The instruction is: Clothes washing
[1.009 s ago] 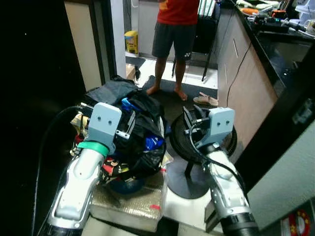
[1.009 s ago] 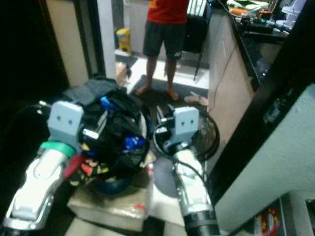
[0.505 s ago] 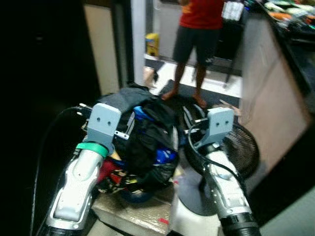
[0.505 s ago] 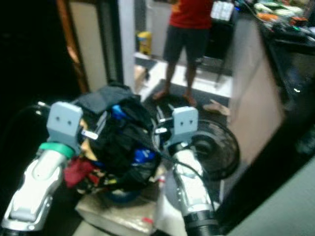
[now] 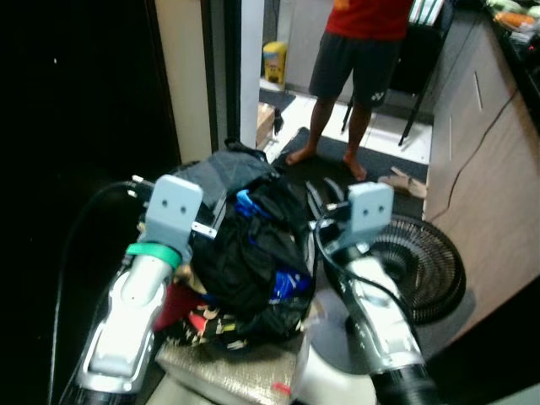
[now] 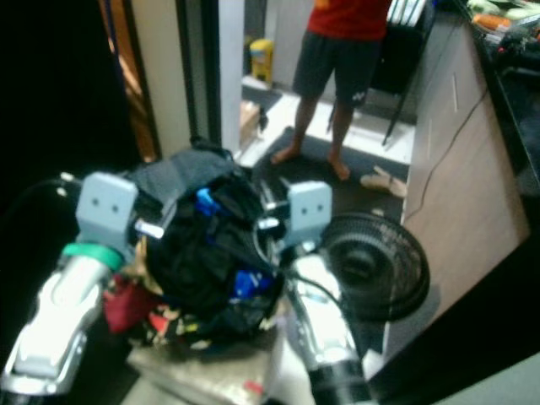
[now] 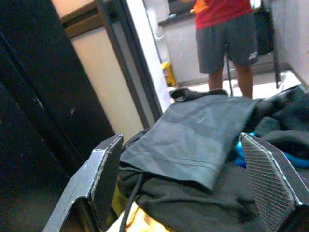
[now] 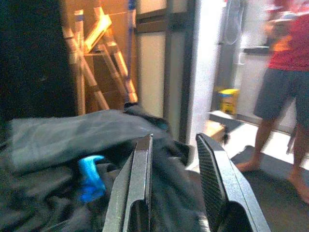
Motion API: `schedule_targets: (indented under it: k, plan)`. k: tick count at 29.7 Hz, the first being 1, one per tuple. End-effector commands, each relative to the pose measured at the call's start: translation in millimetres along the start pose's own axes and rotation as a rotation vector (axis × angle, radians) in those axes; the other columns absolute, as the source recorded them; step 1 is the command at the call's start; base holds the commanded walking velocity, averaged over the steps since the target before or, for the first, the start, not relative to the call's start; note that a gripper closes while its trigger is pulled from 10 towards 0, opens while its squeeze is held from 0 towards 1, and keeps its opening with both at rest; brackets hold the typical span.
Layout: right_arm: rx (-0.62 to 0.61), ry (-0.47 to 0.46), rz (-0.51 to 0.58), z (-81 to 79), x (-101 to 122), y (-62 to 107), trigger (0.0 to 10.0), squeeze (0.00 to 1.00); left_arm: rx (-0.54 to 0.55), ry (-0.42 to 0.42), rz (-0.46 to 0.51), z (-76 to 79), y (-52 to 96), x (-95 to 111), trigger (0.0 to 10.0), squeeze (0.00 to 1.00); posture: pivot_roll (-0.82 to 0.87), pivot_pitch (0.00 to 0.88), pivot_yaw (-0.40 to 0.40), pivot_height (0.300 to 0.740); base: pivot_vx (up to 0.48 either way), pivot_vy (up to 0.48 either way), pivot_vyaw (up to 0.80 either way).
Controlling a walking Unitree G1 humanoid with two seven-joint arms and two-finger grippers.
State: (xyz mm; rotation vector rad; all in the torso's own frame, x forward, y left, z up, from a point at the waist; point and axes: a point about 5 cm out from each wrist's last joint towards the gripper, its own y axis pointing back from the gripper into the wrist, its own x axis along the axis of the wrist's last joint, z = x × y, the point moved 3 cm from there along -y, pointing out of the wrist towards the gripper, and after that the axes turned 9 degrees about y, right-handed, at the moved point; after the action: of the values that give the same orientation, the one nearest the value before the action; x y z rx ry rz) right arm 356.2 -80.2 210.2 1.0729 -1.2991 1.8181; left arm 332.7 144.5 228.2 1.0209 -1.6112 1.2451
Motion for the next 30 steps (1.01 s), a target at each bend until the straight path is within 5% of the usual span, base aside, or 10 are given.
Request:
schedule_targets:
  k: [1, 30]
  plan:
    - [-0.021, 0.0, -0.017, 6.2, -4.4, 3.3, 10.0, 0.0, -0.011, 0.014, -0.019, 4.0, 2.5, -4.5, 10.0, 0.0, 0.1, 0.028, 0.022, 0.74, 0.0, 0.0, 0.0]
    - [-0.016, -0.001, -0.014, 5.3, -4.2, 2.1, 10.0, 0.0, -0.026, 0.006, -0.015, 5.8, 2.1, -3.9, 10.0, 0.0, 0.1, 0.024, 0.024, 0.74, 0.0, 0.0, 0.0]
